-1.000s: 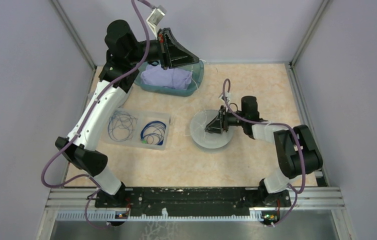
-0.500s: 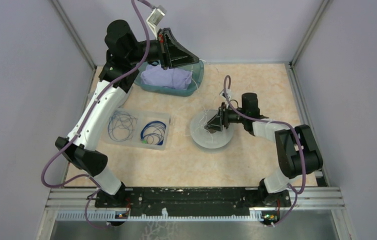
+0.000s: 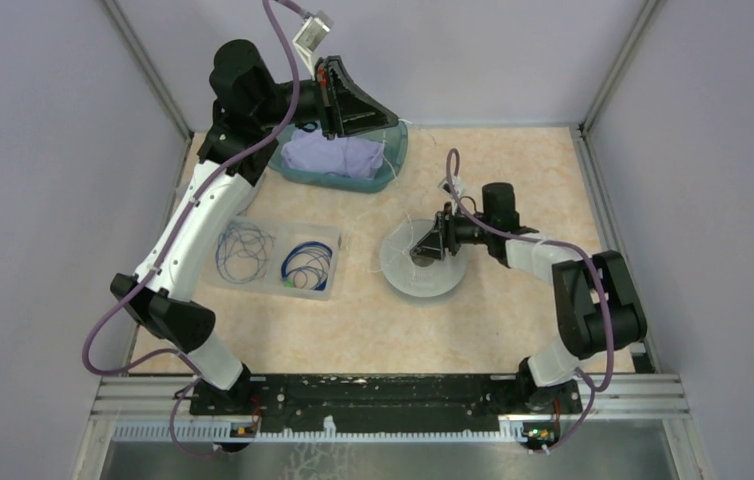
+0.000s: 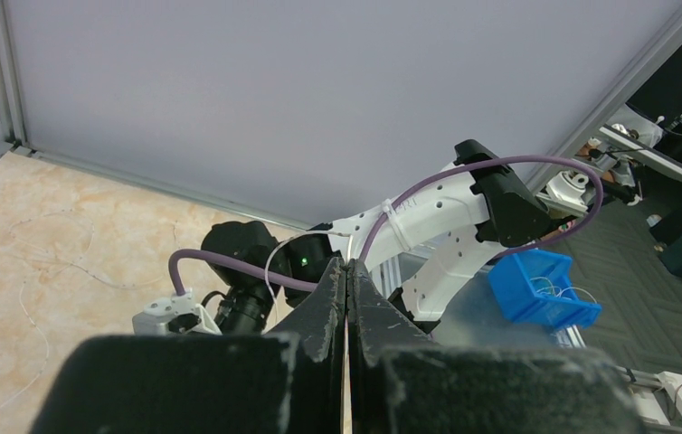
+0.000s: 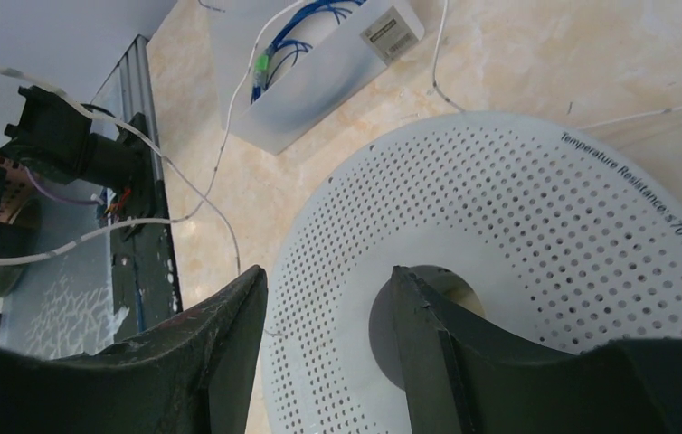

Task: Wrap the cables
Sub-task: Adjust the cable.

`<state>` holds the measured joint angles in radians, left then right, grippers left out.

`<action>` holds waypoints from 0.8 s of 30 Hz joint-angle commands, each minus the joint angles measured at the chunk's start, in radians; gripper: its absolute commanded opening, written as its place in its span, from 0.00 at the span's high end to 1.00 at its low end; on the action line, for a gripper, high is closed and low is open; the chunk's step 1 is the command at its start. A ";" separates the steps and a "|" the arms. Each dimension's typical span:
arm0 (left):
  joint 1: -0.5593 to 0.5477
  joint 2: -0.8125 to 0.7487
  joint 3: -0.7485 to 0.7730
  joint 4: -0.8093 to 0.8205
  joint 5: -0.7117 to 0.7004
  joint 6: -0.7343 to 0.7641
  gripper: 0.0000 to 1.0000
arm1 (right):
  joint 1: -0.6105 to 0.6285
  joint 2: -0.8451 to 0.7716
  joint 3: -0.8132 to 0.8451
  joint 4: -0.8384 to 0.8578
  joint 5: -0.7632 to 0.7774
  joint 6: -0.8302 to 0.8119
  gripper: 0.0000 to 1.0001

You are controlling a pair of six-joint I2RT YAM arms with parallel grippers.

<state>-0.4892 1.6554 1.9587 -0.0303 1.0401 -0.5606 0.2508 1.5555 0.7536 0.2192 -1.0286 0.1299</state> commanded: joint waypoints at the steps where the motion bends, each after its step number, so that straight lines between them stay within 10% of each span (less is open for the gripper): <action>1: -0.009 -0.015 -0.009 0.012 0.013 0.005 1.00 | -0.010 -0.047 0.059 0.018 -0.010 -0.021 0.47; 18: -0.008 -0.009 0.003 0.014 0.014 0.002 1.00 | 0.060 -0.043 0.025 -0.032 -0.060 -0.107 0.46; 24: -0.008 -0.010 0.003 0.008 0.012 0.008 1.00 | 0.079 -0.032 0.032 0.021 -0.062 -0.073 0.74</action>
<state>-0.4892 1.6554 1.9499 -0.0303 1.0405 -0.5606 0.3134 1.5311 0.7670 0.1654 -1.0737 0.0532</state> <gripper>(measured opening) 0.005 0.366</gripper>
